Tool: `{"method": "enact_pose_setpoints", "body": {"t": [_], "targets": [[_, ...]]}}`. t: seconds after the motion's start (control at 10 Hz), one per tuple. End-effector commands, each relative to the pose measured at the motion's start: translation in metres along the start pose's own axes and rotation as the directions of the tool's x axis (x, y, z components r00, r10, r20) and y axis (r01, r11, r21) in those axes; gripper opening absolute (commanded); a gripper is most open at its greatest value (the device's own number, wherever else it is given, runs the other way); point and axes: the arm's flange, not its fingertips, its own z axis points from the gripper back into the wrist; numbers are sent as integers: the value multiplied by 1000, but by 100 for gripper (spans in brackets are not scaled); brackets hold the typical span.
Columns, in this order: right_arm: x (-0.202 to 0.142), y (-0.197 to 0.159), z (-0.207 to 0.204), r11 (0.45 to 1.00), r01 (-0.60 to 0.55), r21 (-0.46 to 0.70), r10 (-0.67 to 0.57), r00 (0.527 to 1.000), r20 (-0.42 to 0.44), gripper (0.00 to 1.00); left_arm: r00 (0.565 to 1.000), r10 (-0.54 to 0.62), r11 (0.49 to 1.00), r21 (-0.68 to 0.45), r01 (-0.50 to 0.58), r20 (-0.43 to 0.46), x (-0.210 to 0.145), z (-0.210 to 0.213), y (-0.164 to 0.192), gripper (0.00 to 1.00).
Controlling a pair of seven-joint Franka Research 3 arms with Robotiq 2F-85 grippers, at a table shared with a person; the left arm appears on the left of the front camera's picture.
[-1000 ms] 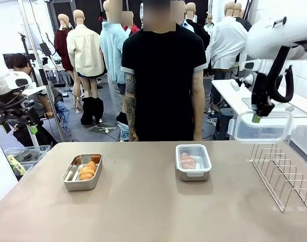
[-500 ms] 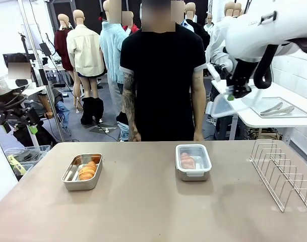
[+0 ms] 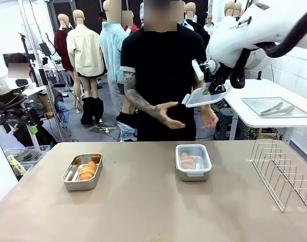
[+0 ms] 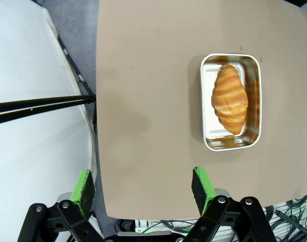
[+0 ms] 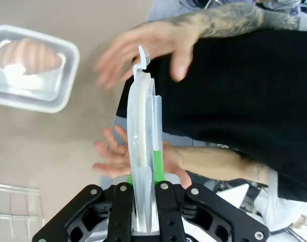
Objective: Place the bread in airtight containers.
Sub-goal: Release when the human grabs the Airtight Container lid.
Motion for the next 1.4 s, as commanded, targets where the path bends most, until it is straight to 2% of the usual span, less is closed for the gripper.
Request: {"method": "enact_pose_setpoints", "body": {"t": [0.0, 0.1, 0.6, 0.7, 0.9, 1.1, 1.2, 1.3], "targets": [[-6, -16, -5, 999, 25, 22, -25, 1000, 13, 0, 1000, 16, 1000, 25, -17, 4, 0, 0, 2, 100], [-6, -19, -11, 998, 61, 17, -61, 998, -10, 0, 1000, 16, 1000, 25, -17, 4, 0, 0, 2, 100], [-8, -22, -12, 996, 67, 58, -66, 998, -14, 0, 1000, 16, 1000, 25, -17, 4, 0, 0, 2, 100], [-8, -22, -11, 995, 70, 66, -69, 998, -10, 4, 1000, 16, 1000, 25, -17, 4, 0, 0, 2, 100], [-6, -16, 0, 987, 95, 129, -93, 995, -21, 43, 1000, 16, 1000, 25, -17, 4, 0, 0, 2, 100], [-3, 8, 37, 968, 134, 210, -134, 991, -16, 82, 1000, 16, 1000, 25, -17, 4, 0, 0, 2, 100], [-1, 21, 54, 945, 182, 272, -172, 983, -61, 100, 1000, 16, 1000, 25, -17, 4, 0, 0, 2, 100], [0, 36, 69, 921, 216, 324, -208, 976, -59, 100, 1000, 16, 1000, 25, -17, 4, 0, 0, 2, 100]]}}
